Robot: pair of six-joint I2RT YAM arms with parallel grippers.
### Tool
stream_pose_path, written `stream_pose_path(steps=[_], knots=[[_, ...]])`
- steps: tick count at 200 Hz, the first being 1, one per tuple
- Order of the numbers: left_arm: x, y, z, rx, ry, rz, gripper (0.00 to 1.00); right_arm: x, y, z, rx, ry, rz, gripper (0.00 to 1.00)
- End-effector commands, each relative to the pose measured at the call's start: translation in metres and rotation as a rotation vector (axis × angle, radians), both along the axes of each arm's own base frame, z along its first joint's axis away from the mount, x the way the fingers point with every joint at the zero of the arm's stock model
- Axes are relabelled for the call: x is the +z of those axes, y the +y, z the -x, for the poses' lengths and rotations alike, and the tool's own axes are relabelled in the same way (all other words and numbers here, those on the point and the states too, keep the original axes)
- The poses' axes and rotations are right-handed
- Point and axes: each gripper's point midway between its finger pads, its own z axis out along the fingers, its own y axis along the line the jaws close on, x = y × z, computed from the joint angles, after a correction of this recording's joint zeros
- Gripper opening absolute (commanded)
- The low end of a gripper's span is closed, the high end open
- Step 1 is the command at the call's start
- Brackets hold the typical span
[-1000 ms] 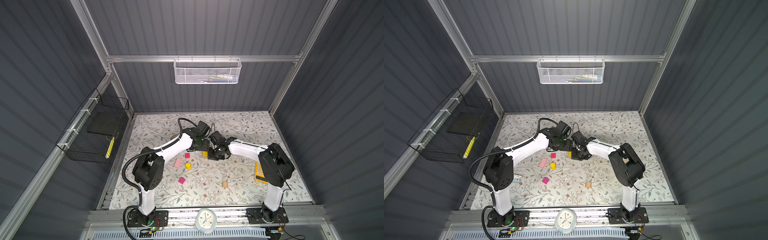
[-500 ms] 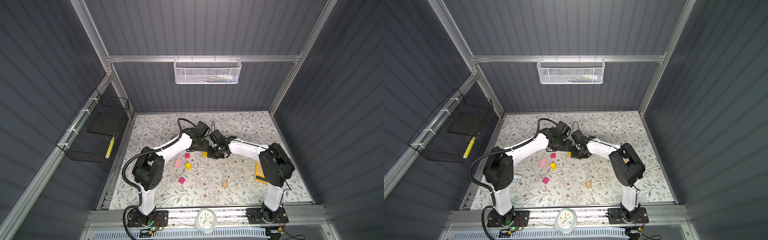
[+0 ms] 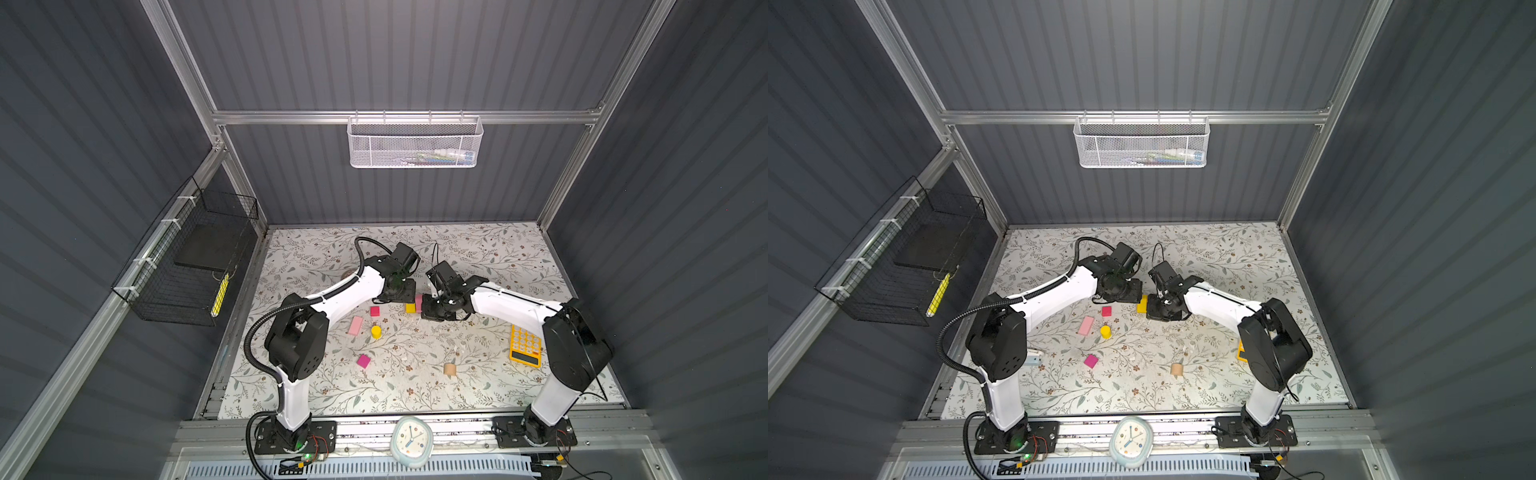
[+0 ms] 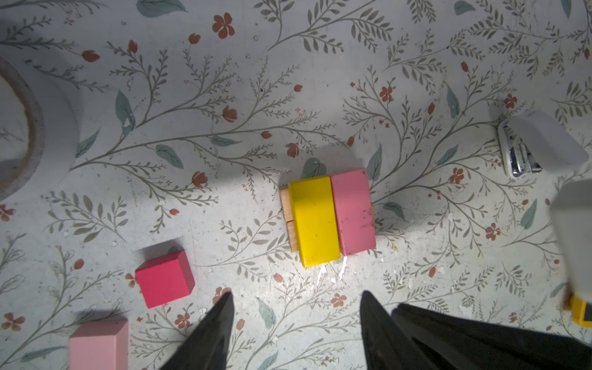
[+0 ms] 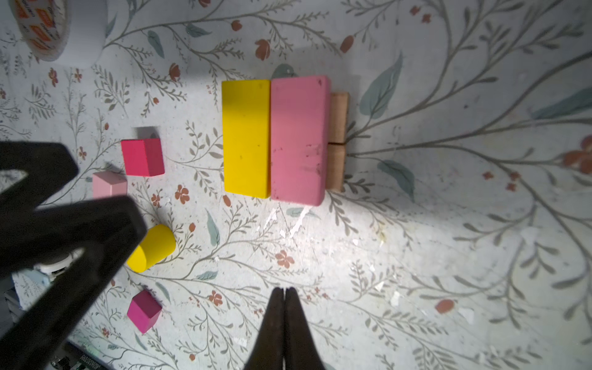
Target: Build the wood block tower
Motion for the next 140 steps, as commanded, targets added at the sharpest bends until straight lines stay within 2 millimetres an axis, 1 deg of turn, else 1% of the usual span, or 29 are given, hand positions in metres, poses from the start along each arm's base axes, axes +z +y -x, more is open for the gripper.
stream_pose_path(steps=[1,14,41,83,99,110,140], knots=[[0.006,0.000,0.001,0.000,0.012,0.031,0.60,0.003,-0.009,0.006,0.010,-0.003,0.031,0.15],[0.004,-0.002,-0.001,0.001,0.012,0.043,0.59,0.006,-0.010,0.001,0.015,-0.016,0.028,0.24],[0.001,-0.007,-0.005,0.002,0.020,0.075,0.57,0.009,-0.007,-0.011,0.024,-0.007,-0.005,0.34],[-0.010,-0.012,-0.009,-0.009,0.054,0.117,0.56,0.009,-0.005,-0.034,0.027,-0.012,-0.024,0.38],[-0.016,-0.012,-0.012,-0.005,0.065,0.139,0.52,0.009,-0.005,-0.042,0.022,-0.011,-0.038,0.41],[-0.018,-0.013,-0.014,0.000,0.070,0.151,0.50,0.007,-0.004,-0.046,0.019,-0.006,-0.044,0.43],[-0.024,-0.013,-0.018,0.000,0.072,0.154,0.49,0.003,-0.001,-0.056,0.024,0.002,-0.061,0.47]])
